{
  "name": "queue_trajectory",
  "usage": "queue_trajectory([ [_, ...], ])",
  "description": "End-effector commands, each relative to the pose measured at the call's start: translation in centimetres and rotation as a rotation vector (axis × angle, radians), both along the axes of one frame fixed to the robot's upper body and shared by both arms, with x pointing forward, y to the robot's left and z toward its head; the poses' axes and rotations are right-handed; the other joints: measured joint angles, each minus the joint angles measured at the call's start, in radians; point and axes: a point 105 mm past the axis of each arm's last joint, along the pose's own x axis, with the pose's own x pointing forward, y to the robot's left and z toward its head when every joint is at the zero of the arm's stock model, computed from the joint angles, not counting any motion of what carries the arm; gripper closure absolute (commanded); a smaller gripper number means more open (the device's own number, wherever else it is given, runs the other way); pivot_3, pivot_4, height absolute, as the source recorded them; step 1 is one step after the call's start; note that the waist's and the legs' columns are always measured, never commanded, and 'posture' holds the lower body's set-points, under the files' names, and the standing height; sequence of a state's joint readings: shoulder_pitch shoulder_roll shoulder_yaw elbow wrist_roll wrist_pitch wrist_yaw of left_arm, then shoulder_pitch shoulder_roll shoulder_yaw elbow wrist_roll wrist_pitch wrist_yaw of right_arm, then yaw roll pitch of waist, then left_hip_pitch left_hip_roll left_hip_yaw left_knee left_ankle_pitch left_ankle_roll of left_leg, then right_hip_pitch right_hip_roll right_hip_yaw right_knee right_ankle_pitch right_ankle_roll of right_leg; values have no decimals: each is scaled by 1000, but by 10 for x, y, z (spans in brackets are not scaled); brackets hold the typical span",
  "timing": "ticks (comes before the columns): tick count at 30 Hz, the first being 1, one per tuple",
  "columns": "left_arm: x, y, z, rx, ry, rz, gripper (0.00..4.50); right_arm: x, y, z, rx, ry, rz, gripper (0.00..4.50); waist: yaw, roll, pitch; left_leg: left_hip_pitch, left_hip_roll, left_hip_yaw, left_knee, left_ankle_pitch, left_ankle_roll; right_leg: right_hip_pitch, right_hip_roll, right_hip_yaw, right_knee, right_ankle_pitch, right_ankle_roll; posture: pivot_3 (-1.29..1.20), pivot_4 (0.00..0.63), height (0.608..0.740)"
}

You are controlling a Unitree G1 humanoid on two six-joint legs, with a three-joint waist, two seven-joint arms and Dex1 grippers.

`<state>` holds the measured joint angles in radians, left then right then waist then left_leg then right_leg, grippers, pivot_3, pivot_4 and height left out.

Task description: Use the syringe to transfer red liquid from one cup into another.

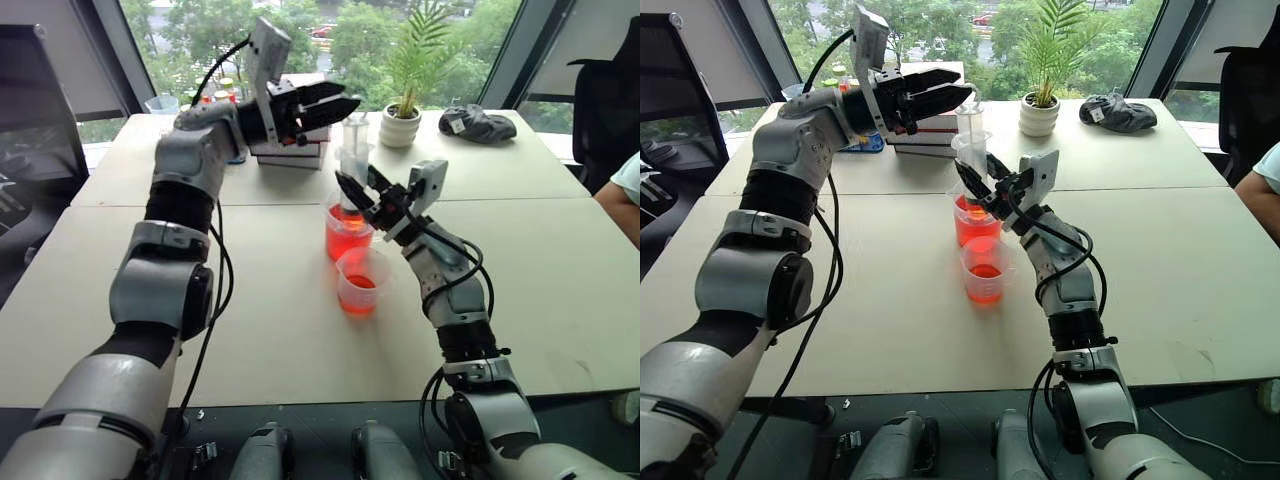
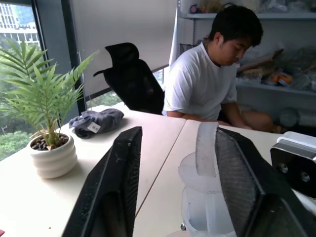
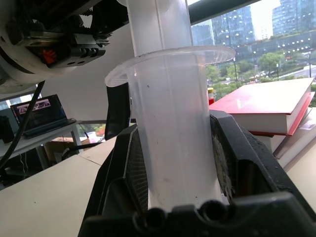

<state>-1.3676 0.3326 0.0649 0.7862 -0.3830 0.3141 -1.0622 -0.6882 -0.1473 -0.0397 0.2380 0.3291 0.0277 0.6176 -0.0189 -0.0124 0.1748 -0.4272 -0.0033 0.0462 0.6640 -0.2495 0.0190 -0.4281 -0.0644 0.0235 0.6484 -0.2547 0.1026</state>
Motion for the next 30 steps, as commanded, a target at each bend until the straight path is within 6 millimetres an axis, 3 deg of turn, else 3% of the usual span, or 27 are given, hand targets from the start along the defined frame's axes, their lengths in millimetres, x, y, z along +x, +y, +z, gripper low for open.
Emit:
queue_trajectory([
  [1,-14,7,28,-50,-110,-17,156,1,0,7,-14,-16,5,3056,0,0,0,0,0,0,0,0,0,0,0,0,0,0,0,0,150,740],
  [17,-20,36,-9,-8,-19,28,43,8,-13,47,33,-113,-54,3056,1,0,0,0,0,0,1,0,0,0,-1,0,1,0,0,0,150,740],
  [20,-22,39,-11,-7,-5,33,43,-7,-16,75,61,-164,-27,3056,4,0,0,0,0,0,1,0,0,0,-1,0,1,0,0,0,150,740],
  [23,-23,40,-13,-7,7,35,43,-30,-12,89,75,-164,73,3056,4,0,0,0,0,0,1,0,0,0,-1,0,1,0,0,0,150,740],
  [26,-23,42,-16,-1,19,35,43,-55,-8,90,80,-133,179,3056,5,0,0,0,0,-1,1,0,0,0,-1,0,1,0,0,0,150,740],
  [30,-25,41,-18,4,37,12,43,-79,-4,73,51,-80,230,3056,6,0,0,0,0,-1,1,0,0,0,-2,0,1,0,0,0,150,740],
])
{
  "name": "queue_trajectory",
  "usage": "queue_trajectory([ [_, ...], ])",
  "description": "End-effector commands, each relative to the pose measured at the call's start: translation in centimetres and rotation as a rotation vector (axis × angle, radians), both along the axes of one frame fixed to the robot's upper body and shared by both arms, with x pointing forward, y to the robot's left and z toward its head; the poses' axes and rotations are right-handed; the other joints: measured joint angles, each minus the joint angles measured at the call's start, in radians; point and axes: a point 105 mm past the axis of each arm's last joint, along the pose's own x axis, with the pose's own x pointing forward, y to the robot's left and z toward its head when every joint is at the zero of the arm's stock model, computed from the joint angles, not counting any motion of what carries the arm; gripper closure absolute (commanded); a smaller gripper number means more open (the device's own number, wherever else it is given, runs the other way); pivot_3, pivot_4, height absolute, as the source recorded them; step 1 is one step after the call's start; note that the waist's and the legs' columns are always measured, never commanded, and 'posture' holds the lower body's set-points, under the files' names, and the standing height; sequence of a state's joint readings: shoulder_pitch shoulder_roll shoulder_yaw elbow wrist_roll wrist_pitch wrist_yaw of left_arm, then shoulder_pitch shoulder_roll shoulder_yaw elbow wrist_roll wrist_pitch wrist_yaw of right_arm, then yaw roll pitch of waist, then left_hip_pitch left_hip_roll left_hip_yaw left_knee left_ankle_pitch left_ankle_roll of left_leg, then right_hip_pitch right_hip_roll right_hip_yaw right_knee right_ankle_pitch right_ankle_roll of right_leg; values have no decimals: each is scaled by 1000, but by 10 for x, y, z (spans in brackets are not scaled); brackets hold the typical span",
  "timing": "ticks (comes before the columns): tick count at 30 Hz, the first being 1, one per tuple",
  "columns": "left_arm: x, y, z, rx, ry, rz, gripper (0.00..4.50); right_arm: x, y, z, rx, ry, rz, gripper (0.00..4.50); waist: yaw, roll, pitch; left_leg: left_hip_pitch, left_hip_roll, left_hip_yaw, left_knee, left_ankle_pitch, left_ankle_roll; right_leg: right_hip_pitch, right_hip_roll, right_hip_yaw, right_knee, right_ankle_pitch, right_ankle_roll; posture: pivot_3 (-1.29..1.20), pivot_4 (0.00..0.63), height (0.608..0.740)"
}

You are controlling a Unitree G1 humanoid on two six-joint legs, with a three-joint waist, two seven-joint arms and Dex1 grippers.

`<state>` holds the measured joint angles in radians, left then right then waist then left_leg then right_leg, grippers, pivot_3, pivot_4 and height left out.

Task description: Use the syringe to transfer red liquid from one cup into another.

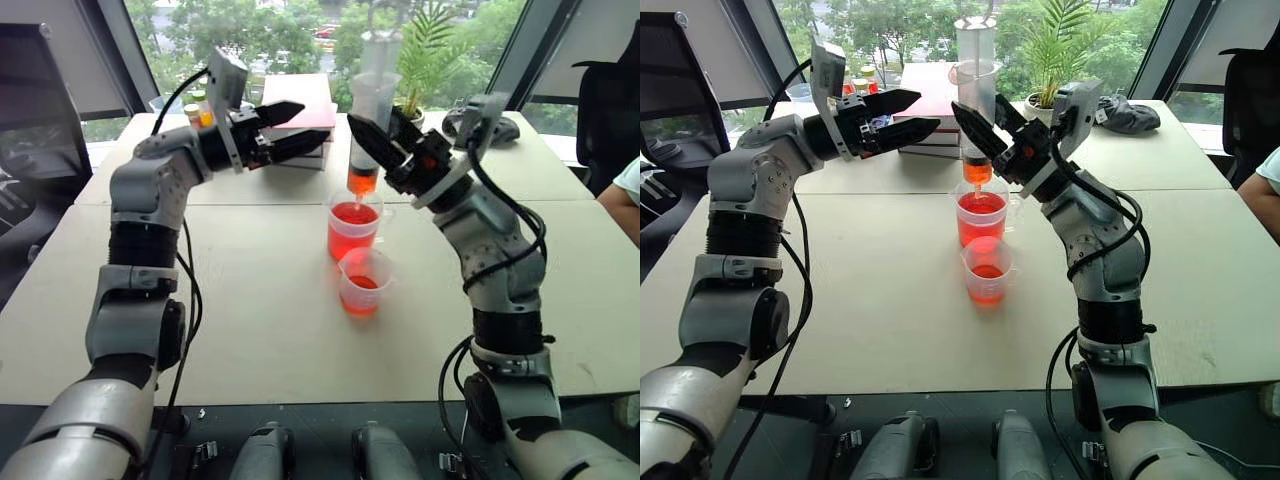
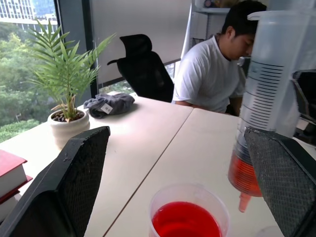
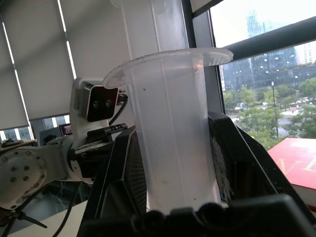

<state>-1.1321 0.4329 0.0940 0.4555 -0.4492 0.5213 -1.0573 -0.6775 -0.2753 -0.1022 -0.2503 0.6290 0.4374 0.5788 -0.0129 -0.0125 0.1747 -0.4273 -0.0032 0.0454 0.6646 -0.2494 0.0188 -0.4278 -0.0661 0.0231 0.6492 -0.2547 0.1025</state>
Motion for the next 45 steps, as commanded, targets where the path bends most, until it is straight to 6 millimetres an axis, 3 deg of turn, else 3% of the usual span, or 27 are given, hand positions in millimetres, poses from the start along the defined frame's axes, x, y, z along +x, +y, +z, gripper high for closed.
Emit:
queue_trajectory([
  [1,-9,1,13,-11,-42,-30,43,-22,4,-5,-18,-1,42,3056,0,0,0,0,0,0,0,0,0,0,0,0,0,0,0,0,150,740],
  [5,-20,-3,11,0,-18,-99,43,-24,2,-35,-53,47,-2,3056,-1,0,0,0,0,1,1,0,0,0,0,0,0,0,0,0,150,740],
  [12,-39,-3,12,3,35,-215,43,-19,-1,-66,-94,78,-74,3056,-3,0,0,0,0,0,1,0,0,0,2,0,0,0,0,0,150,740],
  [21,-52,-23,10,12,56,-325,43,-15,-3,-68,-84,78,-103,3056,1,0,0,0,0,0,2,0,0,1,2,0,0,0,0,0,150,740],
  [32,-45,-48,15,-51,55,-360,43,-17,-1,-69,-102,73,-103,3056,-1,0,0,0,0,0,2,0,0,1,2,0,0,0,0,0,150,740],
  [35,-46,-49,18,-67,53,-372,828,-18,-1,-71,-107,75,-103,3056,-1,0,0,0,0,0,2,0,0,1,2,0,0,0,0,0,150,740],
  [42,-50,-52,10,-29,57,-399,4322,-18,-1,-70,-113,71,-107,3056,-1,0,0,0,0,0,2,0,0,1,2,1,0,0,0,0,150,740],
  [45,-50,-53,7,-20,58,-404,4464,-18,-2,-68,-114,64,-112,3056,-1,0,0,0,0,0,2,0,0,1,2,0,0,0,0,0,150,740],
])
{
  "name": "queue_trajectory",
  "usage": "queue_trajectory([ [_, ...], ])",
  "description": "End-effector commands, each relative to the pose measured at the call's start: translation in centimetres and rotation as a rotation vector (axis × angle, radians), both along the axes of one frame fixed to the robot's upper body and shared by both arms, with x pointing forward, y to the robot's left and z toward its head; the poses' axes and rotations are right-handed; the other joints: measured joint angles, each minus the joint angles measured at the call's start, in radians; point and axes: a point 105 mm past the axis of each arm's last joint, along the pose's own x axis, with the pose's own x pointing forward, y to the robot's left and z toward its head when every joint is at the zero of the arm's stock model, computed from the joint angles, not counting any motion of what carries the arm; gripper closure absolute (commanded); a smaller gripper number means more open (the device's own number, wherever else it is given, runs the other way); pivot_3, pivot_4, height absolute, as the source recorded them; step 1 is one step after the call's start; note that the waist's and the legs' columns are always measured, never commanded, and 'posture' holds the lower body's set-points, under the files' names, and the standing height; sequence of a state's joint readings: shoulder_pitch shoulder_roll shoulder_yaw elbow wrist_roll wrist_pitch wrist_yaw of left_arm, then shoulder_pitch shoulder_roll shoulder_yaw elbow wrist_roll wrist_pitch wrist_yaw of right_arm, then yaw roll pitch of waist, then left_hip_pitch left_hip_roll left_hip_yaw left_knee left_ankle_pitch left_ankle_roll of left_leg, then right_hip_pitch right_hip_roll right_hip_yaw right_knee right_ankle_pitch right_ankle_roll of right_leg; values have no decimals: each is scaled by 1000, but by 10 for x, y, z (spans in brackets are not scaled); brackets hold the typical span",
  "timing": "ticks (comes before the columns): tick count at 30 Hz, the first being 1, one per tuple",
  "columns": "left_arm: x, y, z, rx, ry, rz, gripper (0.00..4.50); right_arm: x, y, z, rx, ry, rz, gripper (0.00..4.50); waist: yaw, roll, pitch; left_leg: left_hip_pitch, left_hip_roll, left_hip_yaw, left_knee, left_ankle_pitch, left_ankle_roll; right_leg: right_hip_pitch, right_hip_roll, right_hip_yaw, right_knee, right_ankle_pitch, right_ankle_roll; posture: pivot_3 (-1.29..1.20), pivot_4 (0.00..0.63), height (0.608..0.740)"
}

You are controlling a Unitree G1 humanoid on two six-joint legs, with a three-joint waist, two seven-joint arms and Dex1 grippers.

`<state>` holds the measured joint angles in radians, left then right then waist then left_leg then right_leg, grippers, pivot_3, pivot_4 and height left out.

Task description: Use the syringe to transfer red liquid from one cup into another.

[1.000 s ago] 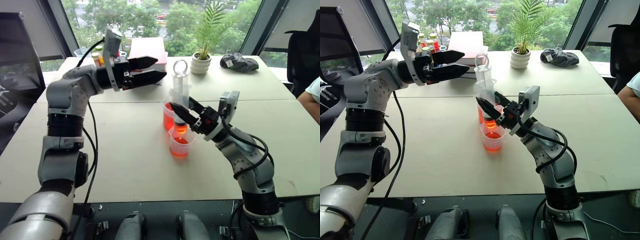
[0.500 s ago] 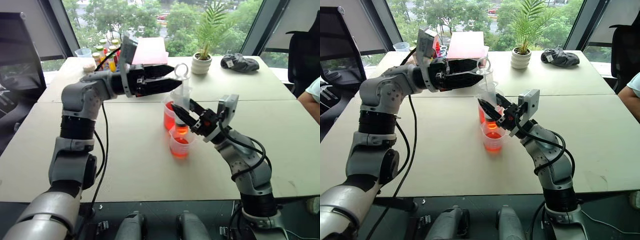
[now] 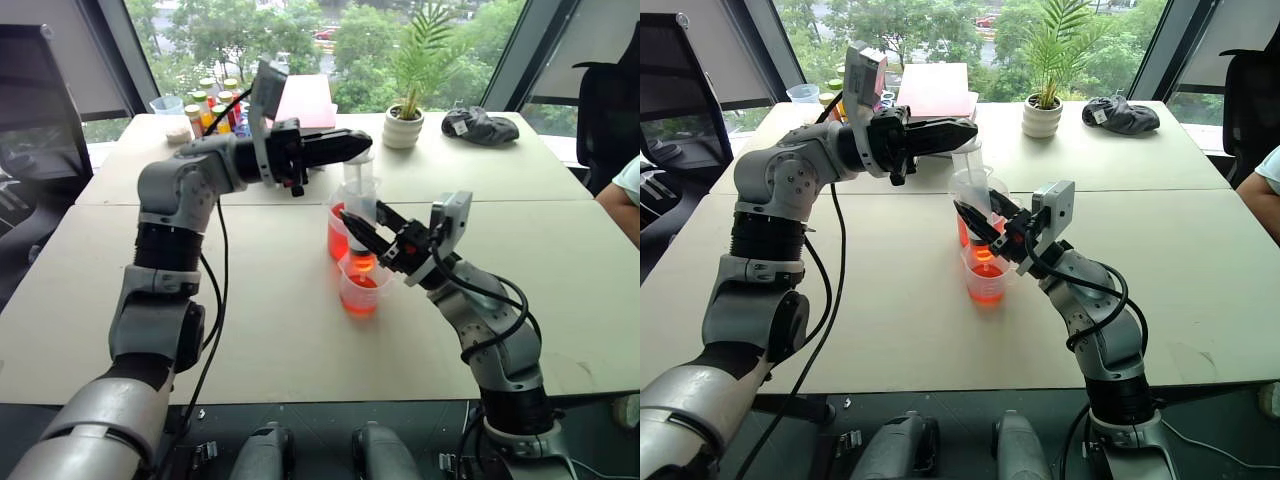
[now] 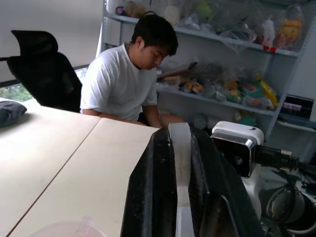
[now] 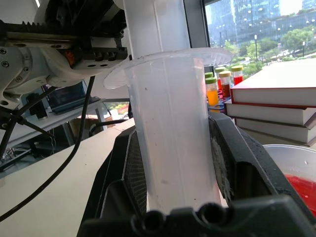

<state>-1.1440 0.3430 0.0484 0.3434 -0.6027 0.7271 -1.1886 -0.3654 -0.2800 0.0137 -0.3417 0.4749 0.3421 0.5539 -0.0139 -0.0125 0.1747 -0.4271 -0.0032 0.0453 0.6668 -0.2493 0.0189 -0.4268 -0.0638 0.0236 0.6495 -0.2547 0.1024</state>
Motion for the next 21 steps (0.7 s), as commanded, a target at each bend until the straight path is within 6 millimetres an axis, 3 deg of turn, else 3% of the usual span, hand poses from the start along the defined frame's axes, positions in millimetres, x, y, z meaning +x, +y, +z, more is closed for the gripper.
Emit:
queue_trajectory([
  [1,-7,-3,4,9,-50,-21,4464,-6,-1,17,11,-72,3,3056,0,0,0,0,0,0,0,0,0,0,0,0,0,0,0,0,150,740],
  [21,-23,-20,-45,112,16,-77,4464,-14,-14,62,24,-160,-18,3056,1,0,0,0,0,0,0,0,0,0,0,0,0,0,0,0,150,740],
])
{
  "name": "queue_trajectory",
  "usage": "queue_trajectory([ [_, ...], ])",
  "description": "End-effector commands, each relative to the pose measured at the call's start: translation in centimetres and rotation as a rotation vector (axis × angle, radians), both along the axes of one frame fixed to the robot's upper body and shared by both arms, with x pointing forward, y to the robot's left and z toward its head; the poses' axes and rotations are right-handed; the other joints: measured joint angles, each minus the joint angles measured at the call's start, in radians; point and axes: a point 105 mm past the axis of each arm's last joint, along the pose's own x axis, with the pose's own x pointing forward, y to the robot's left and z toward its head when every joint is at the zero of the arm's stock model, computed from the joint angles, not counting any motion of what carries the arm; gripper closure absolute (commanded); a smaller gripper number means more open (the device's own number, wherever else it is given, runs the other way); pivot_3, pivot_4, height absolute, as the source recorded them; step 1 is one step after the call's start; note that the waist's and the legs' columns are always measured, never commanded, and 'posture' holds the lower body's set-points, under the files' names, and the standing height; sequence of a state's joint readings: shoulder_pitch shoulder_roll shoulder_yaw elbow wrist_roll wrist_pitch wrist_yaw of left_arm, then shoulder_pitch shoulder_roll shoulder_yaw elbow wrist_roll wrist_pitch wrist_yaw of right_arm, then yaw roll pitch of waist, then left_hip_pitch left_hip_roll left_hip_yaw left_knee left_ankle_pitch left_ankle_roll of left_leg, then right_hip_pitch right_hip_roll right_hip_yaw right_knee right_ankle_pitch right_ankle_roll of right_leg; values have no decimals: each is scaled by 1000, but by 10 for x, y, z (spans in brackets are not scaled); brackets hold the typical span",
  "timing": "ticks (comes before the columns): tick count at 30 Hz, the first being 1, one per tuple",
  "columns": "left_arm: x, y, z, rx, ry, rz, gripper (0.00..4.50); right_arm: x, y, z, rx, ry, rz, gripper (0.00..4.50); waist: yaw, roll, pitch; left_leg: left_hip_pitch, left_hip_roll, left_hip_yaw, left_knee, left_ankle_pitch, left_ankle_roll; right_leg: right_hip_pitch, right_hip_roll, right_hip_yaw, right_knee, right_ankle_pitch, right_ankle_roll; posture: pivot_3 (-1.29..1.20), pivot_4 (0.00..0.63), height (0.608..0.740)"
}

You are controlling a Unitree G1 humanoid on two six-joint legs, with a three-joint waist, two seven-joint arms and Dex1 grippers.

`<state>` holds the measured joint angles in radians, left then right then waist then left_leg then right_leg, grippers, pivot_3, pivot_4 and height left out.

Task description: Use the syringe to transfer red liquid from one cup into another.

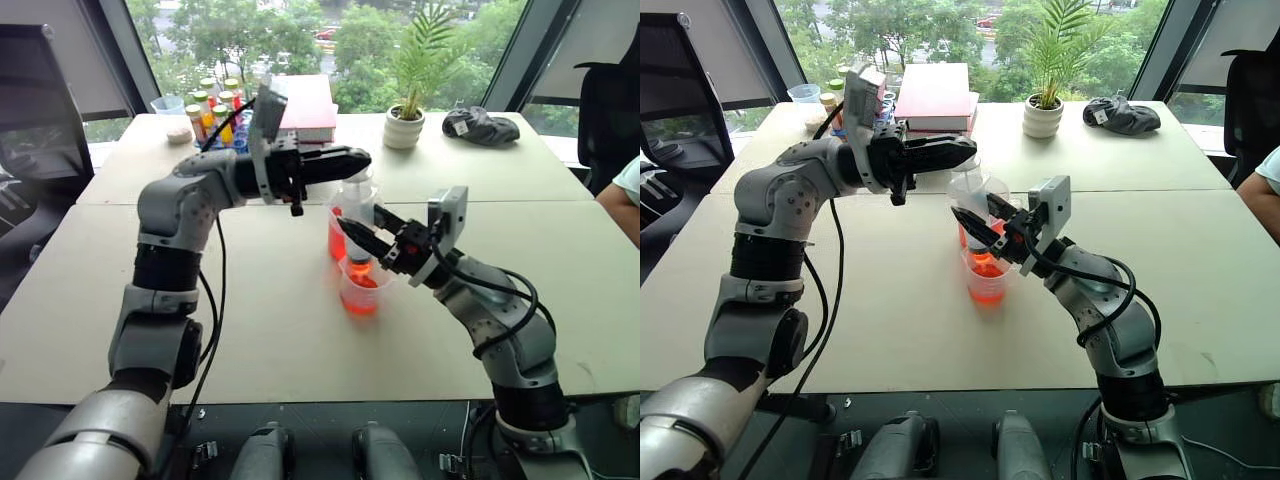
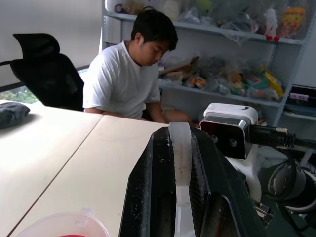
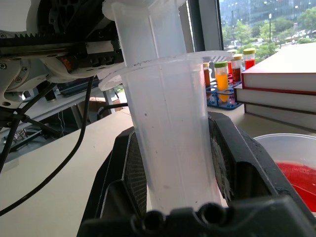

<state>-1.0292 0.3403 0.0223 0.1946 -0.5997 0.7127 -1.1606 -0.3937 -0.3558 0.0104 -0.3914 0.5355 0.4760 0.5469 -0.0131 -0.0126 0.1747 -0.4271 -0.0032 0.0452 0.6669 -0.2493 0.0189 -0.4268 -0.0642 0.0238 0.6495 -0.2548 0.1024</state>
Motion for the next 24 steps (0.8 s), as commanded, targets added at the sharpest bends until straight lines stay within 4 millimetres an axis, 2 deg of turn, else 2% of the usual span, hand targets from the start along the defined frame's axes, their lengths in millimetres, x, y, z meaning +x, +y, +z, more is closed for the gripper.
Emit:
queue_trajectory([
  [1,-12,-19,-26,85,56,-86,4464,-12,-14,61,93,-220,-50,3056,0,0,0,0,0,0,0,0,0,0,0,0,0,0,0,0,150,740],
  [7,-12,-24,-37,93,88,-90,4464,-15,-19,73,95,-243,-54,3056,1,0,0,0,0,0,0,0,0,0,0,0,0,0,0,0,150,740],
  [14,-14,-27,-40,96,100,-99,4464,-18,-22,83,107,-246,-49,3056,0,0,0,0,0,0,0,0,0,0,0,0,0,0,0,0,150,740],
  [21,-11,-23,-30,73,98,-88,4464,-18,-19,76,101,-214,-40,3056,1,0,0,0,0,0,0,0,0,0,0,0,0,0,0,0,150,740],
  [24,-5,-18,-21,52,85,-51,3325,-17,-16,69,93,-187,-36,3056,3,0,0,0,0,0,0,0,0,0,0,0,0,0,0,0,150,740],
])
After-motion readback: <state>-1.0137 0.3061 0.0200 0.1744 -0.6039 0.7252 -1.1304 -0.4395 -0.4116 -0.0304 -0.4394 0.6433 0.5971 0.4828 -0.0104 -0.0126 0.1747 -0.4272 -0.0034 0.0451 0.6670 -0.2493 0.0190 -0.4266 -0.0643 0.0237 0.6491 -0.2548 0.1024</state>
